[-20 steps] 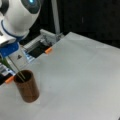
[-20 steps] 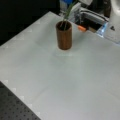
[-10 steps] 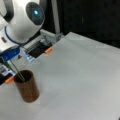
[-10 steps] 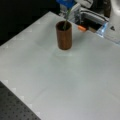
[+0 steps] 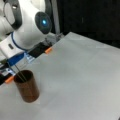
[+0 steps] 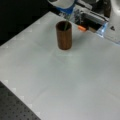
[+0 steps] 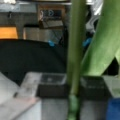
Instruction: Flower insertion into a vase
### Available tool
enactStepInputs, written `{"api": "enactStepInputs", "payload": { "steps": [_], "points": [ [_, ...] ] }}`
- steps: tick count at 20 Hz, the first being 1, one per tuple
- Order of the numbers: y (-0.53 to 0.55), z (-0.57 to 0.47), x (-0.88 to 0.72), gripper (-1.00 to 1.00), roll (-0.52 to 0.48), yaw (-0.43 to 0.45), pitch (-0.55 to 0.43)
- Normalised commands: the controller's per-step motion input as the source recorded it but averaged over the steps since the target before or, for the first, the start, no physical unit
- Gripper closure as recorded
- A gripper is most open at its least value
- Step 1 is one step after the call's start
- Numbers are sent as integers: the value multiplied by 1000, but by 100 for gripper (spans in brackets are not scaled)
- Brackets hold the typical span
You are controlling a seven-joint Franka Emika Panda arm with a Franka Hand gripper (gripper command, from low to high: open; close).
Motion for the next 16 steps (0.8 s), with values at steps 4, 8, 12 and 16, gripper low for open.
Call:
{"api": "enactStepInputs", "payload": {
  "steps": [4,8,12,16],
  "points": [
    [-70,-156,305,100,-76,-32,95],
    [-58,-62,246,100,-88,-51,104],
    [-56,-21,241,100,-40,-159,20],
    [-61,-45,265,100,50,-300,-95]
  ]
}}
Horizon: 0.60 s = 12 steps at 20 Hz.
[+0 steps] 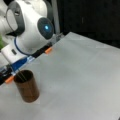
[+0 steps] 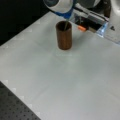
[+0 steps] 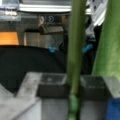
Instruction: Flower insertion into a vase
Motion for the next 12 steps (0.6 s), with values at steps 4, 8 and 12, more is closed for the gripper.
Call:
{"api": "enactStepInputs", "payload": {
  "steps": [4,8,12],
  "points": [
    [-36,-93,265,100,86,-273,-102],
    [-20,-123,291,100,84,-227,-59],
    [-6,-123,313,100,59,-185,8]
  ]
}}
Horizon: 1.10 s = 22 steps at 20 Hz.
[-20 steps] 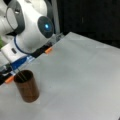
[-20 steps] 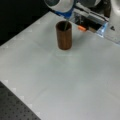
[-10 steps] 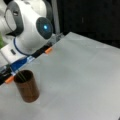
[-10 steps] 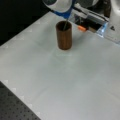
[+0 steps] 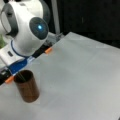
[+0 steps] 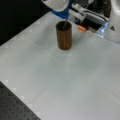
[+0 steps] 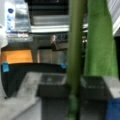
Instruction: Flower insertion into a vase
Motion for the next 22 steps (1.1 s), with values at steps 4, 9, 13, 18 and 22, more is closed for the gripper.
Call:
{"api": "enactStepInputs", "payload": {
  "steps": [4,9,13,18,22],
  "points": [
    [13,-147,347,100,45,-164,43],
    [13,-218,403,-100,55,-171,66],
    [21,-211,390,-100,61,-190,50],
    [6,-80,331,-100,30,-185,67],
    [-18,58,302,-100,29,-151,96]
  ]
}}
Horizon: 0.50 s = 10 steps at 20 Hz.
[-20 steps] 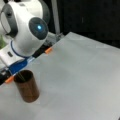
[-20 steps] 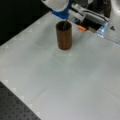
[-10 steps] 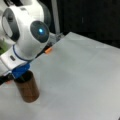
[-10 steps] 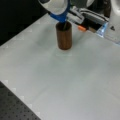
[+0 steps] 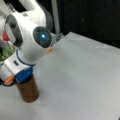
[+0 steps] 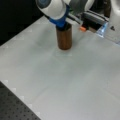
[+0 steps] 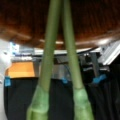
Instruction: Flower insertion into a vase
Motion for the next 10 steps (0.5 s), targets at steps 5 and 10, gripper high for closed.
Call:
{"api": "enactStepInputs", "payload": {
  "steps": [5,10],
  "points": [
    [-14,58,267,-100,36,-147,107],
    [8,53,223,-100,46,-111,-62]
  ]
}}
